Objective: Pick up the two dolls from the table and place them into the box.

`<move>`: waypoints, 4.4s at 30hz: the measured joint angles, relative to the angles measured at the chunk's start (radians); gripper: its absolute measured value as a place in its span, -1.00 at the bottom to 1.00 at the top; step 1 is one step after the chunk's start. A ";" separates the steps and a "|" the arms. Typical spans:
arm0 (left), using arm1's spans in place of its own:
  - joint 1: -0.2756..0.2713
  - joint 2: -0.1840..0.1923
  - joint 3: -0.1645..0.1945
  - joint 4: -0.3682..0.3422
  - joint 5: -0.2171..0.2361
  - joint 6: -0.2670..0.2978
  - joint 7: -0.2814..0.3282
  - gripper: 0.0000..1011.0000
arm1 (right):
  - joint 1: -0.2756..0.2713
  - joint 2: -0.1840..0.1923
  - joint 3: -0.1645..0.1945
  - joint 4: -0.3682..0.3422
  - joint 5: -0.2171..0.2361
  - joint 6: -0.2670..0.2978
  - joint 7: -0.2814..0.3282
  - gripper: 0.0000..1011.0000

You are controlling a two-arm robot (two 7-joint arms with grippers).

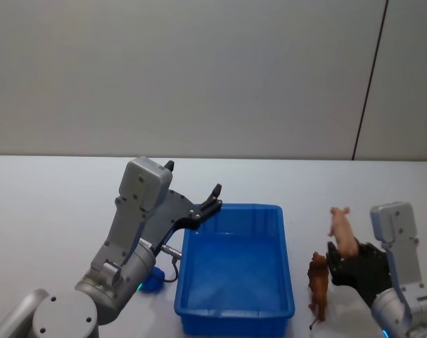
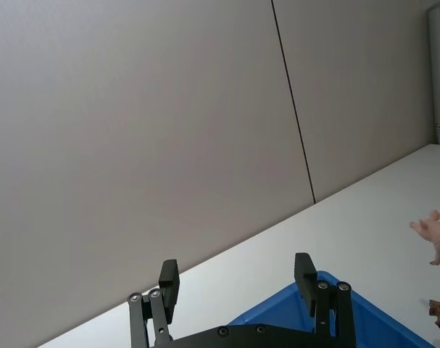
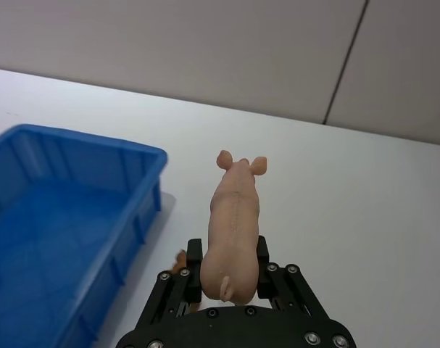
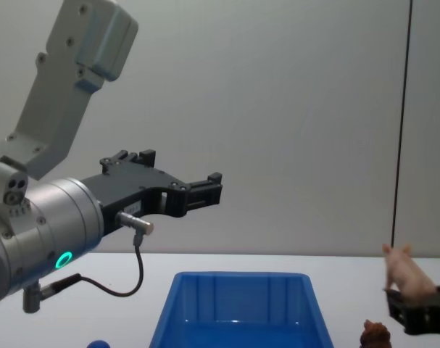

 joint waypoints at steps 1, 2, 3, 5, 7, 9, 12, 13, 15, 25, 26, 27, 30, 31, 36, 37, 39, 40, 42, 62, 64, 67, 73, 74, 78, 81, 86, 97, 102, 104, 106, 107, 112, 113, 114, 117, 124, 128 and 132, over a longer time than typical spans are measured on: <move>0.000 0.000 0.000 0.000 0.000 0.000 0.000 0.98 | 0.003 0.000 -0.001 -0.002 0.000 -0.007 0.022 -0.25; 0.000 0.000 0.000 0.000 0.000 0.000 0.000 0.98 | 0.003 0.000 -0.001 -0.002 0.000 -0.007 0.022 -0.25; 0.000 0.000 0.000 0.000 0.000 0.000 0.000 0.98 | 0.005 0.001 -0.002 -0.003 0.000 -0.012 0.042 -0.25; 0.000 0.000 0.000 0.000 0.000 0.000 0.000 0.98 | 0.010 0.001 -0.003 -0.004 0.000 -0.019 0.071 -0.25; 0.000 0.000 0.000 0.000 0.000 0.000 0.000 0.98 | 0.013 0.001 -0.004 -0.005 0.000 -0.024 0.095 -0.25; 0.000 0.000 0.000 0.000 0.000 0.000 0.000 0.98 | 0.018 0.000 -0.007 -0.005 -0.001 -0.031 0.128 -0.25; 0.000 0.000 0.000 0.000 0.000 0.000 0.000 0.98 | 0.025 -0.001 -0.010 -0.005 -0.001 -0.039 0.170 -0.25; 0.000 0.000 0.000 0.000 0.000 0.000 0.000 0.98 | 0.027 -0.001 -0.011 -0.005 -0.001 -0.041 0.180 -0.25; 0.000 0.000 0.000 0.000 0.000 0.000 0.000 0.98 | 0.032 -0.002 -0.014 -0.004 -0.001 -0.047 0.215 -0.25; 0.000 0.000 0.000 0.000 0.000 0.000 0.000 0.98 | 0.062 -0.012 -0.031 0.012 -0.002 -0.068 0.360 -0.24; 0.000 0.000 0.000 0.000 0.000 0.000 0.000 0.98 | 0.064 -0.013 -0.032 0.014 -0.003 -0.070 0.370 -0.24; 0.000 0.000 0.000 0.000 0.000 0.000 0.000 0.98 | 0.069 -0.015 -0.035 0.017 -0.004 -0.074 0.394 -0.21; 0.000 0.000 0.000 0.000 0.000 0.000 0.000 0.98 | 0.081 -0.021 -0.042 0.026 -0.006 -0.080 0.440 -0.02; 0.000 0.000 0.000 0.000 0.000 0.000 0.000 0.98 | 0.085 -0.023 -0.045 0.030 -0.006 -0.081 0.450 0.06; 0.000 0.000 0.000 0.000 0.000 0.000 0.000 0.98 | 0.105 -0.033 -0.055 0.047 -0.009 -0.089 0.517 0.39; 0.000 0.000 0.000 0.000 0.000 0.000 0.000 0.98 | 0.110 -0.036 -0.058 0.052 -0.009 -0.090 0.527 0.46; 0.000 0.000 0.000 0.000 0.000 0.000 0.000 0.98 | 0.121 -0.043 -0.064 0.064 -0.010 -0.093 0.560 0.57; 0.000 0.000 0.000 0.000 0.000 0.000 0.000 0.98 | 0.125 -0.045 -0.066 0.068 -0.010 -0.094 0.568 0.61; 0.000 0.000 0.000 0.000 0.000 0.000 0.000 0.98 | 0.134 -0.051 -0.070 0.078 -0.011 -0.096 0.590 0.68; 0.000 0.000 0.000 0.000 0.000 0.000 0.000 0.98 | 0.160 -0.067 -0.094 0.106 -0.013 -0.077 0.607 0.98; 0.000 0.000 0.000 0.000 0.000 0.000 0.000 0.98 | 0.152 -0.062 -0.092 0.099 -0.013 -0.070 0.584 0.98; 0.000 0.000 0.000 0.000 0.000 0.000 0.000 0.98 | 0.141 -0.054 -0.089 0.091 -0.012 -0.061 0.554 0.98; 0.000 0.000 0.000 0.000 0.000 0.000 0.000 0.98 | 0.117 -0.034 -0.077 0.075 -0.009 -0.053 0.488 0.98; 0.000 0.000 0.000 0.000 0.000 0.000 0.000 0.98 | 0.113 -0.031 -0.076 0.072 -0.009 -0.053 0.481 0.98; 0.000 0.000 0.000 0.000 0.000 0.000 0.000 0.98 | 0.100 -0.021 -0.068 0.062 -0.004 -0.053 0.441 0.98; 0.000 0.000 0.000 0.000 0.000 0.000 0.000 0.98 | 0.090 -0.013 -0.063 0.055 -0.001 -0.057 0.412 0.98; 0.000 0.000 0.000 0.000 0.000 0.000 0.000 0.98 | 0.070 0.000 -0.053 0.038 0.009 -0.067 0.355 0.98; 0.000 0.000 0.000 0.000 0.000 0.000 0.000 0.98 | 0.029 0.017 -0.039 -0.005 0.026 -0.070 0.246 0.98; 0.000 0.000 0.000 0.000 0.000 0.000 0.000 0.98 | 0.009 0.023 -0.034 -0.026 0.032 -0.049 0.196 0.98; 0.000 0.000 0.000 0.000 0.000 0.000 0.000 0.98 | 0.001 0.025 -0.033 -0.034 0.035 -0.036 0.178 0.98; 0.000 0.000 0.000 0.000 0.000 0.000 0.000 0.98 | -0.004 0.026 -0.032 -0.037 0.036 -0.028 0.169 0.98; 0.000 0.000 0.000 0.000 0.000 0.000 0.000 0.98 | -0.009 0.027 -0.031 -0.041 0.037 -0.018 0.157 0.98; 0.000 0.000 0.000 0.000 0.000 0.000 0.000 0.98 | -0.020 0.028 -0.031 -0.049 0.038 0.010 0.129 0.98; 0.000 0.000 0.000 0.000 0.000 0.000 0.000 0.98 | -0.022 0.028 -0.031 -0.050 0.038 0.015 0.123 0.98; 0.000 0.000 0.000 0.000 0.000 0.000 0.000 0.98 | -0.023 0.028 -0.031 -0.051 0.038 0.019 0.119 0.98; 0.000 0.000 0.000 0.000 0.000 0.000 0.000 0.98 | -0.031 0.026 -0.032 -0.055 0.034 0.039 0.097 0.98; 0.000 0.000 0.000 0.000 0.000 0.000 0.000 0.98 | -0.041 0.017 -0.037 -0.059 0.025 0.068 0.054 0.98; 0.000 0.000 0.000 0.000 0.000 0.000 0.000 0.98 | -0.044 0.006 -0.041 -0.058 0.018 0.086 0.024 0.98; 0.000 0.000 0.000 0.000 0.000 0.000 0.000 0.98 | -0.045 -0.004 -0.045 -0.050 0.014 0.097 0.004 0.98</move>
